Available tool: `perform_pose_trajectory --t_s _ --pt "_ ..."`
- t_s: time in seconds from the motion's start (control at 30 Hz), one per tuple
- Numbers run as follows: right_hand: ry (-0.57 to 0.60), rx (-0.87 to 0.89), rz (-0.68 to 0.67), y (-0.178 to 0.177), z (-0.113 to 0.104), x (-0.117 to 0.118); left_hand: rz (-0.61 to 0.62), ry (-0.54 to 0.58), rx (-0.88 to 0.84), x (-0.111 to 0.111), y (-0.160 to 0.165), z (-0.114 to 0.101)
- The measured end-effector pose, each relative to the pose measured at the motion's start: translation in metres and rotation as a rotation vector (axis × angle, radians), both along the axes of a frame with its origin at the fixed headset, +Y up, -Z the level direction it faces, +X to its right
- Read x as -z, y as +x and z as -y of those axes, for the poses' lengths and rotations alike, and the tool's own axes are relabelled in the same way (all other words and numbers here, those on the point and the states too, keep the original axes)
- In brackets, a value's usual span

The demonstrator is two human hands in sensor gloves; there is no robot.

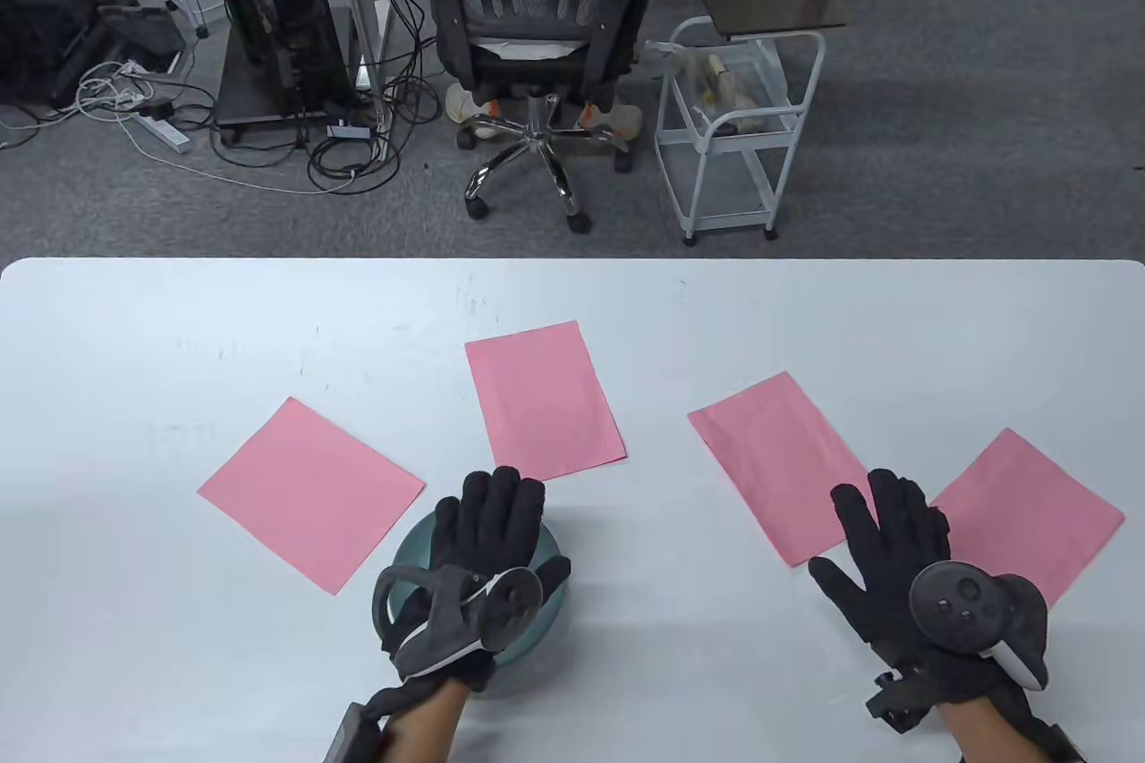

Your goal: Pinch and push to attach paper clips

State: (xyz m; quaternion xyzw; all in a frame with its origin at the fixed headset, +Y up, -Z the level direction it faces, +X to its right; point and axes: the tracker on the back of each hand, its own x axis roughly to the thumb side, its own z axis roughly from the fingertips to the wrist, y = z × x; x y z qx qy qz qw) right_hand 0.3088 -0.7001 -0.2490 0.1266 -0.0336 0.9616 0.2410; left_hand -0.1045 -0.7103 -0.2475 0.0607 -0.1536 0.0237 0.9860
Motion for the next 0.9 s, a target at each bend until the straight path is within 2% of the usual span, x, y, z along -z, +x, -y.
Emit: perform_pose_trajectory --t_s 0.57,0.9 --pt "-0.008 0.022 0.037 0.007 0.001 0.002 -0.054 0.055 0.019 0.0 -0.01 -0.007" --pt "0.074 -0.009 0.054 0.002 -0.014 -0.011 -0.032 0.059 0.02 -0.002 -0.004 -0.01"
